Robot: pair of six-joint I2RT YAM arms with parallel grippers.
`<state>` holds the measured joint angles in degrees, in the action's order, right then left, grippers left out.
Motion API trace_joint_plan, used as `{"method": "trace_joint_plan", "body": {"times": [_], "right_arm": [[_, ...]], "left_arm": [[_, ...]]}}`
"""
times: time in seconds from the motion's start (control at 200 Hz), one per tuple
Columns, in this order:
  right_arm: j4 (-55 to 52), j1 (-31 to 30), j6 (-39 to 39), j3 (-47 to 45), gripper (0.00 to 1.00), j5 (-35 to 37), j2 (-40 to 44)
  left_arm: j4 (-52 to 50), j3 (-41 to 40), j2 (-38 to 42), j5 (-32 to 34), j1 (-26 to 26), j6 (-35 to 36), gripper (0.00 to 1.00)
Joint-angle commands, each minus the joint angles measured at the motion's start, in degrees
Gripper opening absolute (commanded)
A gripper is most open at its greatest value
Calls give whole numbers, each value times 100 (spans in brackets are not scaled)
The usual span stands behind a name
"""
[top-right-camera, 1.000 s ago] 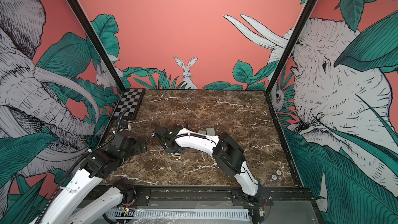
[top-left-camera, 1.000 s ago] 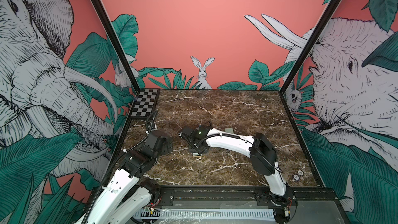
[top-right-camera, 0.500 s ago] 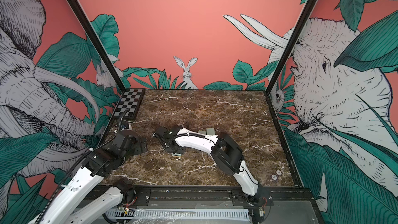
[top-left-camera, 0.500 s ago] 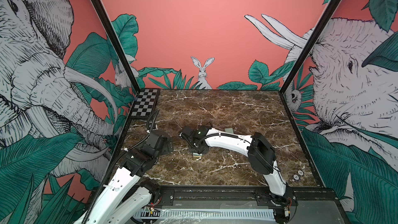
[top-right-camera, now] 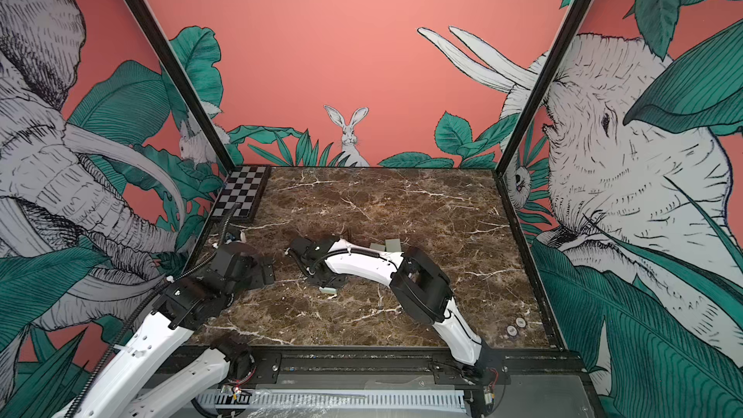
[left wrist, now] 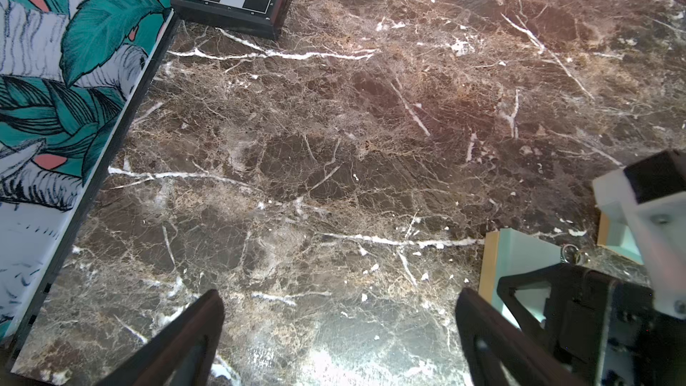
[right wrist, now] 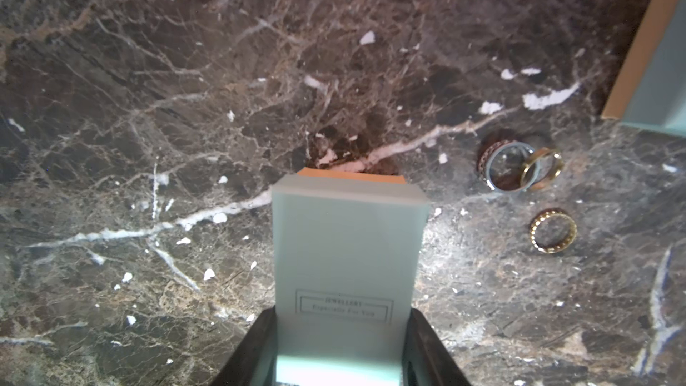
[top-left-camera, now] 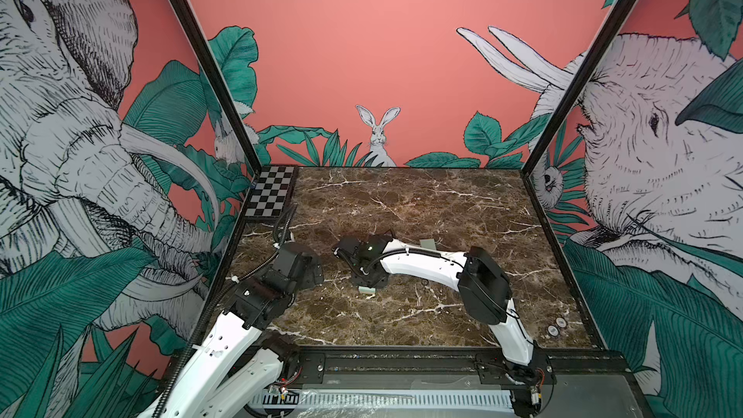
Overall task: Take the rings out of the lift-off lid box
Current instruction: Close the lid on the jewelry box.
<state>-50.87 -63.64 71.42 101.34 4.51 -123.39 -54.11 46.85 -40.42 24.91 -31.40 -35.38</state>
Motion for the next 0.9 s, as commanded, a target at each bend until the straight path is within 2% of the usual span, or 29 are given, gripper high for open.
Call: {"method": "trace_joint_plan", "body": {"times": [0.0, 0.6, 0.895], "right_arm": [[-183, 35, 550, 133, 46, 87, -174], [-729, 16, 287, 586, 65, 326, -267], [-1149, -55, 88, 988, 64, 642, -235]], "left_arm": [[-112, -8, 31, 77, 24, -92, 99], [-65, -21, -39, -3, 27, -57, 99], [-71, -19, -32, 5, 27, -45, 99]]}}
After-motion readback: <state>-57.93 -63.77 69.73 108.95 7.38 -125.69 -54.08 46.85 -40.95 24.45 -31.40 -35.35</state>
